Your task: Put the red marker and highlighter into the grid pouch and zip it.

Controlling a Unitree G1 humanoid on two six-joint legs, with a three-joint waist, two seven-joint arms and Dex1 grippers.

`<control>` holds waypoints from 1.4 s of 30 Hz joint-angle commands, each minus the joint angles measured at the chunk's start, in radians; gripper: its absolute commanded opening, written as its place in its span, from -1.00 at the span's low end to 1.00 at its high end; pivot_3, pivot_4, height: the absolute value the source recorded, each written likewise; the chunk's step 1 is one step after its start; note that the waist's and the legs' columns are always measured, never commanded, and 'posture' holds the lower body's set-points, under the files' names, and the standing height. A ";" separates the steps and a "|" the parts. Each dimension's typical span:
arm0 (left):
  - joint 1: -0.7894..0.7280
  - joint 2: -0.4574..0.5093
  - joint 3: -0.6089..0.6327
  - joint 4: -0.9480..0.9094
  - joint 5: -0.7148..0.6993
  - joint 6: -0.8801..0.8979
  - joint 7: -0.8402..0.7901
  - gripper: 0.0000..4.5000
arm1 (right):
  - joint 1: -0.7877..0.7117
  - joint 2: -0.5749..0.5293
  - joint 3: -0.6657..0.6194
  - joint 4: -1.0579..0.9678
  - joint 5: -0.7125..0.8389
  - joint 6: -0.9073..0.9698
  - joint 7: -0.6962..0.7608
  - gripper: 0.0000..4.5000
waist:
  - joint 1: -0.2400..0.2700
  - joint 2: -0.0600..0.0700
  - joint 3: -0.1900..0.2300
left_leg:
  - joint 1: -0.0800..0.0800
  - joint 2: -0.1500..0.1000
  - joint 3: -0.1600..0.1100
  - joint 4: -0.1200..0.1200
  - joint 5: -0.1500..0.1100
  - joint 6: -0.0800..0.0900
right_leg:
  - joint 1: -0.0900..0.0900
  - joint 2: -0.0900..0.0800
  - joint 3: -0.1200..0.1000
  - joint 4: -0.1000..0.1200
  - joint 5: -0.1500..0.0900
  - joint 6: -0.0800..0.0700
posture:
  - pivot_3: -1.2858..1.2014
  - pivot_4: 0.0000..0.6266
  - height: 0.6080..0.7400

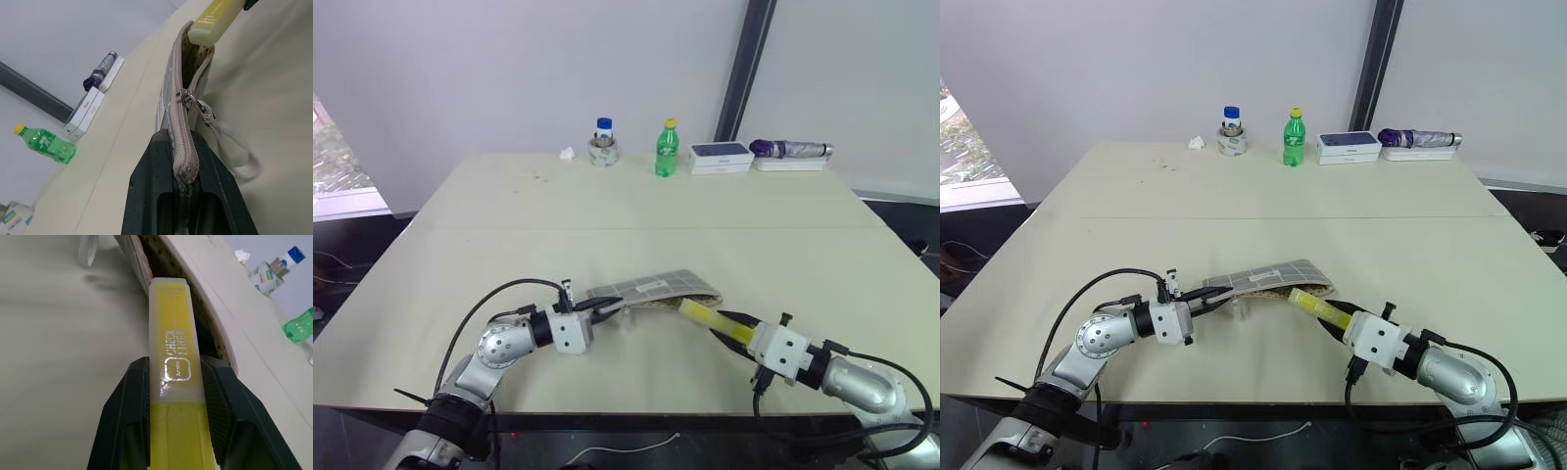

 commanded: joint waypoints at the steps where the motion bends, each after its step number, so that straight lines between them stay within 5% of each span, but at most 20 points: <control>1: -0.012 0.001 0.000 -0.033 -0.011 0.001 0.007 -1.00 | -0.023 -0.017 0.001 0.025 -0.043 -0.052 -0.023 -0.60 | 0.000 0.000 0.000 | 0.000 0.000 0.000 0.000 0.000 0.000 | 0.000 0.000 0.000 0.000 0.000 0.000 | 0.03 -0.52 1.00; 12: -0.137 0.030 -0.043 0.075 -0.004 -0.085 -0.064 -1.00 | -0.135 0.006 0.059 0.036 0.010 0.007 0.001 -0.60 | 0.003 0.000 0.000 | 0.000 0.000 0.000 0.001 0.000 0.000 | 0.001 0.000 -0.001 -0.001 0.000 0.000 | 0.03 -0.52 1.00; 20: -0.177 -0.002 -0.090 0.090 -0.036 -0.087 -0.108 -1.00 | -0.342 0.023 0.212 0.073 -0.162 0.079 0.009 -0.60 | -0.002 0.000 0.000 | 0.000 0.000 0.000 0.001 0.000 0.000 | 0.000 0.000 0.000 -0.001 0.000 0.000 | 0.03 -0.52 1.00; 30: -0.192 -0.015 -0.059 0.098 -0.111 0.001 -0.148 -1.00 | -0.414 -0.042 0.259 0.208 -0.224 -0.219 0.003 -0.60 | 0.000 0.000 0.000 | -0.001 0.000 0.000 0.002 0.000 0.001 | 0.000 0.000 -0.001 -0.001 0.000 0.001 | 0.03 -0.52 1.00; 37: -0.166 -0.024 -0.053 0.089 -0.108 0.014 -0.135 -1.00 | -0.342 -0.114 0.164 0.167 -0.192 -0.308 -0.036 0.94 | -0.001 0.000 0.000 | -0.001 0.000 0.000 0.002 0.000 0.001 | 0.000 -0.001 0.000 -0.001 0.000 0.001 | 0.03 -0.52 1.00; 42: -0.161 -0.035 -0.056 0.086 -0.107 0.056 -0.131 -1.00 | -0.204 -0.136 0.060 0.027 0.029 -0.216 -0.008 0.99 | 0.003 0.000 0.000 | -0.001 0.000 0.000 0.002 0.000 0.001 | 0.001 -0.001 0.000 -0.001 0.000 0.001 | 0.03 -0.52 1.00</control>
